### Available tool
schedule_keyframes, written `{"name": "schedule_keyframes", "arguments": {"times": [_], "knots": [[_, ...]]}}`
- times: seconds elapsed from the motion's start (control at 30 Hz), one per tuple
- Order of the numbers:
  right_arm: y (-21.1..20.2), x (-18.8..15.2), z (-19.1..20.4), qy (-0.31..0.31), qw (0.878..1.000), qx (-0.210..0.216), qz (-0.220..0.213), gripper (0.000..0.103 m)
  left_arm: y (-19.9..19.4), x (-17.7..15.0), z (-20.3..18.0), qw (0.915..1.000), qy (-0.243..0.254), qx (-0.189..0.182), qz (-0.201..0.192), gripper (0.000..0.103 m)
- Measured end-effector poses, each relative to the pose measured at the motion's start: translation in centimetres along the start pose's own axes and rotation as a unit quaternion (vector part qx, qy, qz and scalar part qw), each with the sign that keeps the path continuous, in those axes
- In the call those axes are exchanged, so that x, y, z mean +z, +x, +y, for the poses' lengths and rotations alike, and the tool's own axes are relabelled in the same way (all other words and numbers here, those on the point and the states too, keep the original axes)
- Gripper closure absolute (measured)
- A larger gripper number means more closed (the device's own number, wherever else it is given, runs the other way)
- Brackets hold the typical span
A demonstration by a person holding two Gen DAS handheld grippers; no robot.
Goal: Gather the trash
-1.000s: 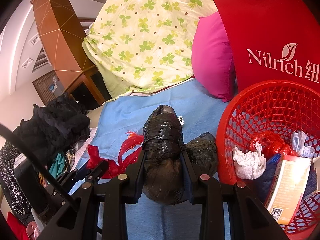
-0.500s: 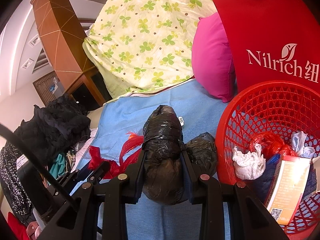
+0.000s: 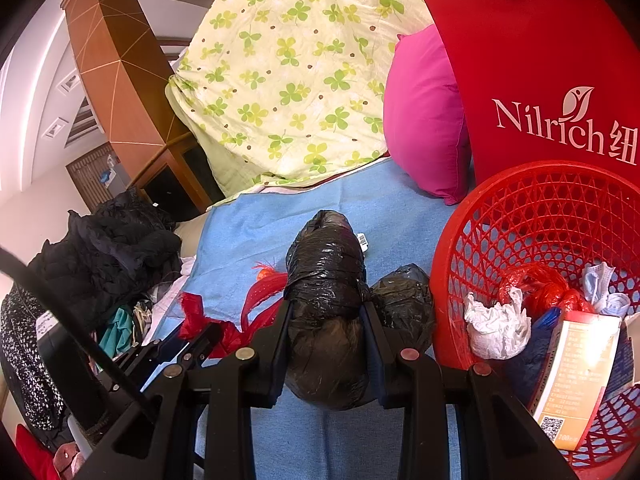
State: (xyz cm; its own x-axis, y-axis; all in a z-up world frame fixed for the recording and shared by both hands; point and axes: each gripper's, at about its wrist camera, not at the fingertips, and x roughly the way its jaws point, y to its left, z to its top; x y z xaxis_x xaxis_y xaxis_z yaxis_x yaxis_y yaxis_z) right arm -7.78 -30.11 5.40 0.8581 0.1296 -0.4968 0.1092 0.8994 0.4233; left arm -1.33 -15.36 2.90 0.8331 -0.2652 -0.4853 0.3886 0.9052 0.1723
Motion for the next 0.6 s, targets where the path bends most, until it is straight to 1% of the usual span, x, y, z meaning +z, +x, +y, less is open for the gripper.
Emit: {"name": "schedule_keyframes", "arguments": {"times": [0.6], "knots": [[-0.15,-0.04,0.07,-0.001,1.0,0.0,-0.002,0.068,0.06,0.03,-0.21,1.0,-0.001,0.0,0.001,0.076]]}}
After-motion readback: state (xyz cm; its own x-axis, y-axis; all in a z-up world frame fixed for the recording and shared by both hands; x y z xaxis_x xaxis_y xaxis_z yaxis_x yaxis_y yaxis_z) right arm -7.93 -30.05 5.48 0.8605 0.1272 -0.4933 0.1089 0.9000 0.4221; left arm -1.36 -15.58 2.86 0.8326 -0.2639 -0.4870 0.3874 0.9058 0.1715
